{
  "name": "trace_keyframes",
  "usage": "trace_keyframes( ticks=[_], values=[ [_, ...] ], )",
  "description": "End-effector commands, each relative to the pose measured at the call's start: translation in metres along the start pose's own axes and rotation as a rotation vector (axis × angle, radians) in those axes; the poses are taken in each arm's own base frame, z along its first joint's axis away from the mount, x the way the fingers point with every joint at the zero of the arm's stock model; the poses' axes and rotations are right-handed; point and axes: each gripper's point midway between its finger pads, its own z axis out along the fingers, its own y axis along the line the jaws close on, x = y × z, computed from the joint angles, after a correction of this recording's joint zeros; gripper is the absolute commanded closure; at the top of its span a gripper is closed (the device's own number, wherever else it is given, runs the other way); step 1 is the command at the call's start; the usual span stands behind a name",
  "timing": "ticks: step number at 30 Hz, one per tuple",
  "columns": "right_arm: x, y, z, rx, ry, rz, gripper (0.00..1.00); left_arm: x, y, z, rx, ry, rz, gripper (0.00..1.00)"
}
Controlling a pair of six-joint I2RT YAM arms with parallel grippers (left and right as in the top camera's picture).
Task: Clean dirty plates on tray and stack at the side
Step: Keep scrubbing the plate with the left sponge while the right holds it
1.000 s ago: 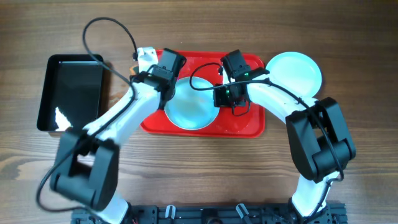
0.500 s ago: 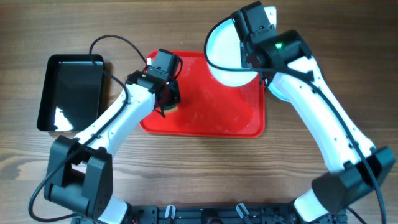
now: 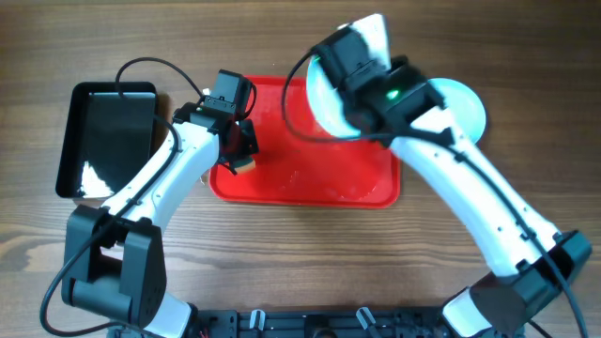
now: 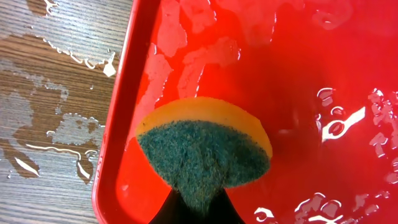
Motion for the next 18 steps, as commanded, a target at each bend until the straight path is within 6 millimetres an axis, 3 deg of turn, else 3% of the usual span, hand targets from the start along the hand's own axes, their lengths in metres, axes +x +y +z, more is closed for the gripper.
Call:
trace_keyframes(
  ticks=[1,6,7,10,14,18],
  values=[
    [0.046,0.025,0.044,-0.292,0.248,0.260,0.96,-0.002,-0.001,-0.001,0.009,0.000,-0.004,0.96],
    [0.105,0.063,0.092,-0.478,0.377,0.306,0.96,-0.003,-0.002,-0.001,0.011,-0.005,-0.004,0.96],
    [0.116,0.078,0.100,-0.532,0.375,0.316,0.96,-0.004,-0.003,-0.001,0.013,-0.009,-0.001,0.96],
    [0.130,0.118,0.102,-0.729,0.357,0.360,0.96,-0.006,-0.014,-0.002,0.072,-0.012,0.002,0.96],
    [0.155,0.132,0.119,-0.728,0.377,0.515,0.96,-0.004,-0.039,-0.005,0.207,0.017,0.006,0.96],
    [0.171,0.157,0.127,-0.762,0.405,0.505,0.96,-0.009,-0.053,-0.009,0.285,0.005,0.010,0.96]
  ],
)
